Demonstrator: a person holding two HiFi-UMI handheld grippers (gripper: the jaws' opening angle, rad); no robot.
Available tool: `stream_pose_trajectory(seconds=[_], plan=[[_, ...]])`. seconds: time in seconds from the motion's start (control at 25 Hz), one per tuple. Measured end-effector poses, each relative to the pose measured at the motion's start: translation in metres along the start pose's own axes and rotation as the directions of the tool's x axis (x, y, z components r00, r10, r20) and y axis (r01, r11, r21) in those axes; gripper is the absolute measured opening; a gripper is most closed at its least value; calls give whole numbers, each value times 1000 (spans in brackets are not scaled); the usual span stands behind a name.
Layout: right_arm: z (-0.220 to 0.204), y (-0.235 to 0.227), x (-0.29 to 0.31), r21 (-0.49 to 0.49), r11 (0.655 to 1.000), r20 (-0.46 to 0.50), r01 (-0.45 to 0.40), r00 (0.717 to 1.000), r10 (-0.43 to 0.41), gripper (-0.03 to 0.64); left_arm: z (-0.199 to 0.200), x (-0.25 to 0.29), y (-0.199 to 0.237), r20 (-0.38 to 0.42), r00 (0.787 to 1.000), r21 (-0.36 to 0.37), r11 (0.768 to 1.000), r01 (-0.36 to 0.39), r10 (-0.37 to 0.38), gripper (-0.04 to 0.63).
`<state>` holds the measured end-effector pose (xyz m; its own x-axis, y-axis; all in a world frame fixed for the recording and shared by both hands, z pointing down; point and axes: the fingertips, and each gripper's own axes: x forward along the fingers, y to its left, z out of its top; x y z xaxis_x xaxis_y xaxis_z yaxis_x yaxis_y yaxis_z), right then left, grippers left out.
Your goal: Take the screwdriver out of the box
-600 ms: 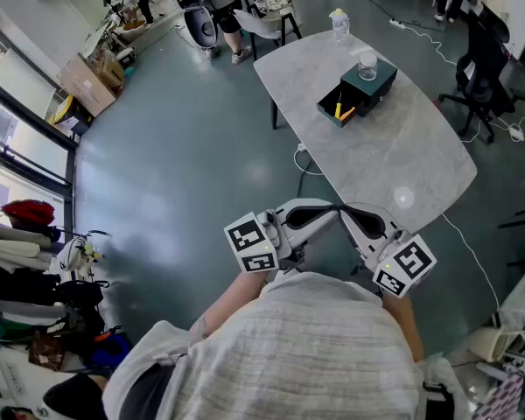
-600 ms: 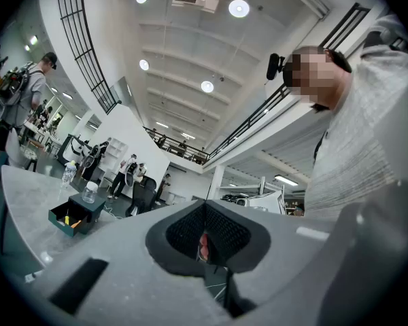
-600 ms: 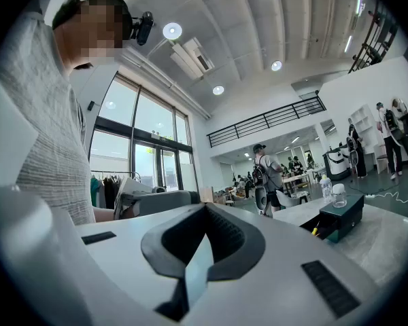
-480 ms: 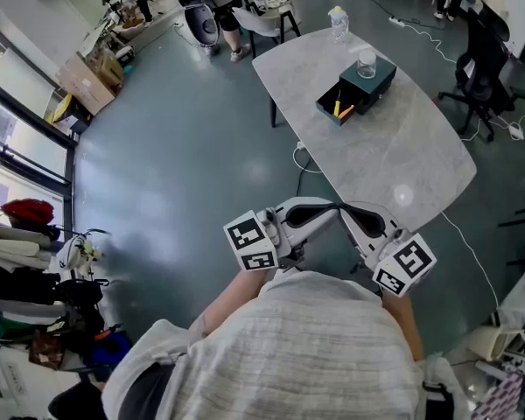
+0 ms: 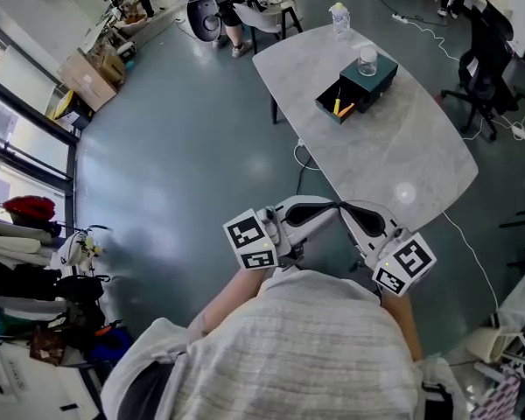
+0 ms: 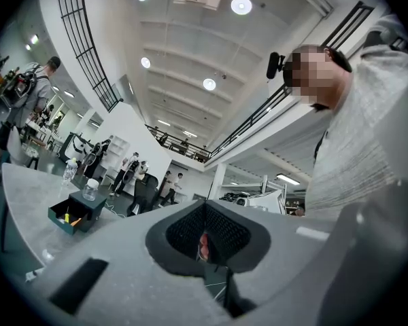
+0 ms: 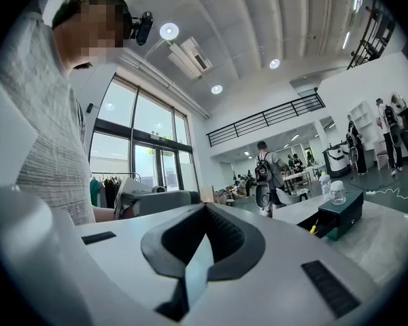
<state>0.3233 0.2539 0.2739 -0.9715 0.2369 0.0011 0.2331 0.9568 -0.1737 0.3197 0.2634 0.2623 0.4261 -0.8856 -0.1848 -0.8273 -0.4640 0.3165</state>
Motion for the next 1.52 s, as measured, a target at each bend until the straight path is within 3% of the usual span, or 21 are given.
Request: stream_pose_trajectory(seconds=[0.32, 0.64, 1.2, 1.52], plan=[[-3, -6, 12, 53, 997, 14, -55, 998, 55, 9, 2, -4, 13, 5, 1000, -18, 1000, 1, -1, 17], [-13, -17, 52, 62, 997, -31, -55, 998, 57, 9, 5, -23, 50, -37, 999, -28, 1000, -6, 5, 17], [-16, -45, 209, 39, 994, -79, -98, 992, 101, 11, 56, -100, 176, -76, 997, 58, 998, -23, 27, 17], [-27, -46, 260, 52, 997, -115, -52, 992, 58, 11, 64, -133, 214, -84, 996, 43, 999, 18, -14, 16]])
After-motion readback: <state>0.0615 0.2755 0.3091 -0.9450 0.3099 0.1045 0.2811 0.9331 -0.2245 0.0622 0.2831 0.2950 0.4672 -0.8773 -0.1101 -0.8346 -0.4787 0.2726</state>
